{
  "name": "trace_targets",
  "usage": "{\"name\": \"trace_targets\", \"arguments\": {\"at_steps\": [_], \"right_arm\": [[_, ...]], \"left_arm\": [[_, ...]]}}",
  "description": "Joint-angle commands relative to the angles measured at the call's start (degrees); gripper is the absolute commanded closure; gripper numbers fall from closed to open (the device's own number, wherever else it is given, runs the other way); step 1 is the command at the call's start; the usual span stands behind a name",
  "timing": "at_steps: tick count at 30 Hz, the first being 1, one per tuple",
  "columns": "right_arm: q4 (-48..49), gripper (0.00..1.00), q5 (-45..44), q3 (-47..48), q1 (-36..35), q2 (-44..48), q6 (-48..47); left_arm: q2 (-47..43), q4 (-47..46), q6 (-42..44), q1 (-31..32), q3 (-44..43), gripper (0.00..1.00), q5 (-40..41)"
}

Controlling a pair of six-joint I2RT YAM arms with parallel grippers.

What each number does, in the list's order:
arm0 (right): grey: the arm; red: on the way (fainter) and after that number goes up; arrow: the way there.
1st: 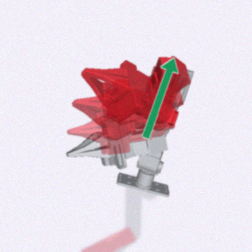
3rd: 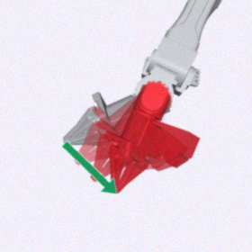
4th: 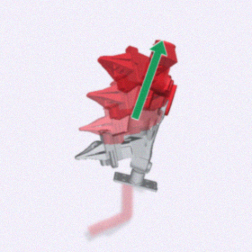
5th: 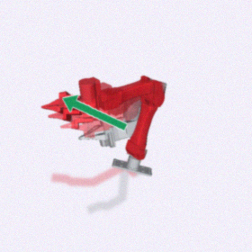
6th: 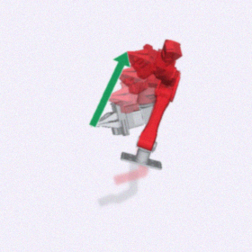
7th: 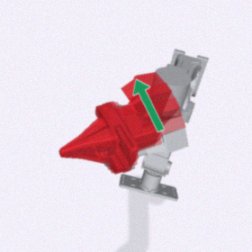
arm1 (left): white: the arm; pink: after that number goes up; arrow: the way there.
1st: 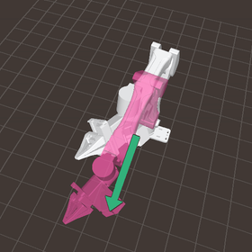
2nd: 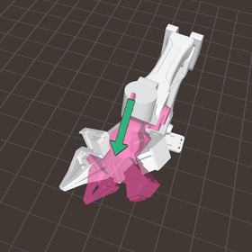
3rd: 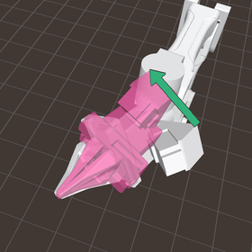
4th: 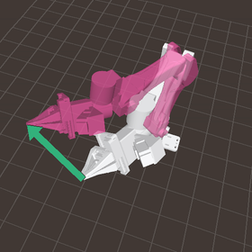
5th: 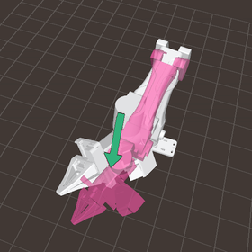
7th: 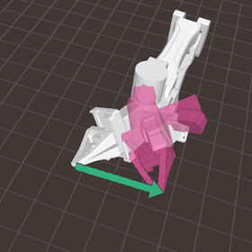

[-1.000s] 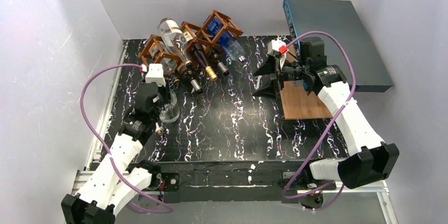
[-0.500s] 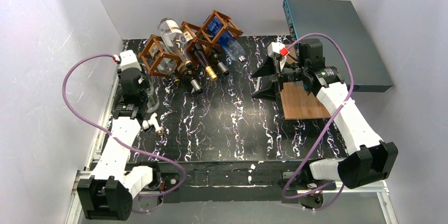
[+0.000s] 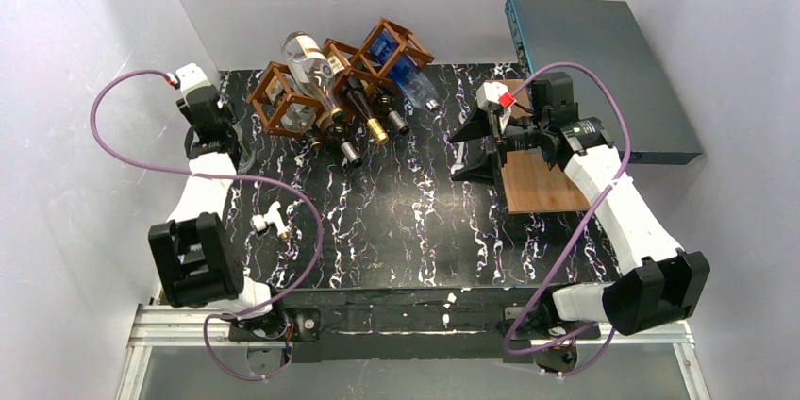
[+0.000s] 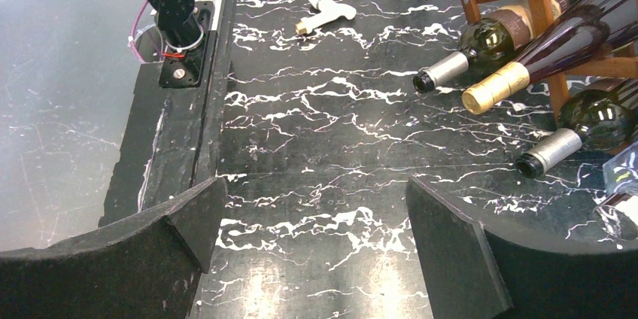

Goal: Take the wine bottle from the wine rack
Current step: Move the wine bottle to the center of the board.

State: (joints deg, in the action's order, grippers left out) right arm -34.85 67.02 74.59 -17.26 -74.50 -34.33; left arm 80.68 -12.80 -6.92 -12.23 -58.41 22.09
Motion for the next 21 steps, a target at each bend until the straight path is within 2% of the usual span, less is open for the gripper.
{"name": "trace_targets", "arguments": {"at_steps": [1, 7, 9, 12, 17, 21], "right_arm": [[-2.8, 0.02, 1.5, 2.9, -0.3, -0.8, -3.7], [-4.7, 0.01, 1.0, 3.4, -0.4, -1.7, -5.6], [-5.2, 0.02, 0.9, 3.4, -0.4, -2.0, -6.1], [-5.3, 0.02, 0.9, 3.2, -0.5, -2.4, -6.3], [-5.3, 0.02, 0.7, 2.9, -0.5, -2.8, -6.5], [-5.0, 0.02, 0.7, 2.6, -0.5, -2.7, -6.5]], "left_arm": [[2.4, -14.0, 1.4, -0.7, -10.3, 1.0, -1.8], [8.2, -14.3, 1.0, -1.3, -13.9, 1.0, -3.1], [9.5, -14.2, 0.5, -1.6, -14.3, 0.95, -3.3], [10.3, -14.3, -0.5, -1.7, -13.9, 0.82, -2.7], [10.0, -14.2, -0.6, -1.8, -12.3, 0.54, -3.1], [8.8, -14.1, -0.7, -1.9, -10.7, 0.35, -3.5]]}}
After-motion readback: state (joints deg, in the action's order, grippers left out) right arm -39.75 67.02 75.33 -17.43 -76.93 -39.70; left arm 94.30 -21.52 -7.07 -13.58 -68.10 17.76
